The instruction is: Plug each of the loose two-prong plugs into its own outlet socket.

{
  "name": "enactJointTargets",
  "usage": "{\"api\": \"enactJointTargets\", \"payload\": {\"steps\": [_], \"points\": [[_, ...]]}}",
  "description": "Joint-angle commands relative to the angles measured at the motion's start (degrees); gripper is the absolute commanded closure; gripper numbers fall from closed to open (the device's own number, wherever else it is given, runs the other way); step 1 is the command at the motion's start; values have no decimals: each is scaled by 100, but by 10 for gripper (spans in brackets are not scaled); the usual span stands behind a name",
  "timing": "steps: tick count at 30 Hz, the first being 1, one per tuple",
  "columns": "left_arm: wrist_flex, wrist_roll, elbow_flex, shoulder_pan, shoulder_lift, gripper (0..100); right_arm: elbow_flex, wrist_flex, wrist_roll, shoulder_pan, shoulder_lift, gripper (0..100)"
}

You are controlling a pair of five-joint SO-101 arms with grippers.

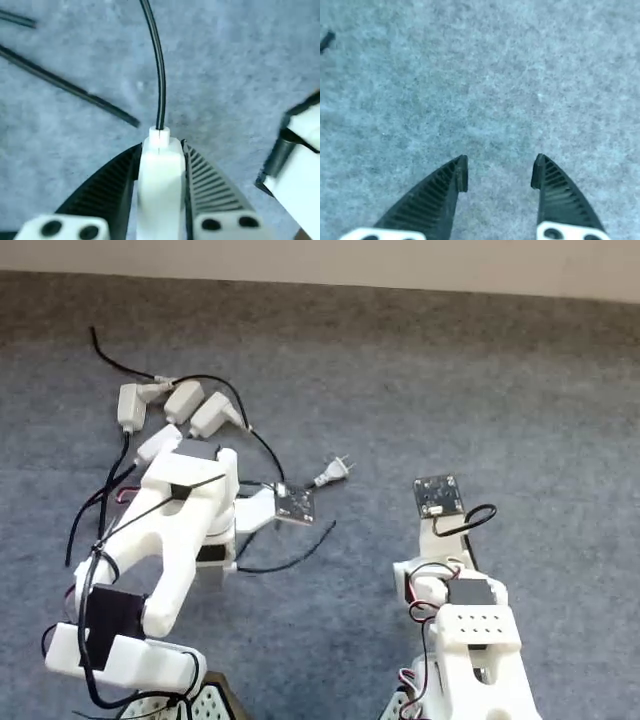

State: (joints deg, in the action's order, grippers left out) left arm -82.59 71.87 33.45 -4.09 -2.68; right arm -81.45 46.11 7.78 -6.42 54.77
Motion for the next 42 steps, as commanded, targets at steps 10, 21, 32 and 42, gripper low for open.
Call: {"api": "enactJointTargets", "payload": {"steps": [10,21,32,42], "points": [[193,-97,-66,-92,-31,766,31,-92,62,-57,75,789],[1090,-97,-884,901,-22,766,22,-92,62,-57,84,789],[844,-105,-1209,1209,-163,766,22,-92,62,-57,66,789],[466,-3156,-3134,2000,-75,765,787,426,-123,-31,-48,789]]}}
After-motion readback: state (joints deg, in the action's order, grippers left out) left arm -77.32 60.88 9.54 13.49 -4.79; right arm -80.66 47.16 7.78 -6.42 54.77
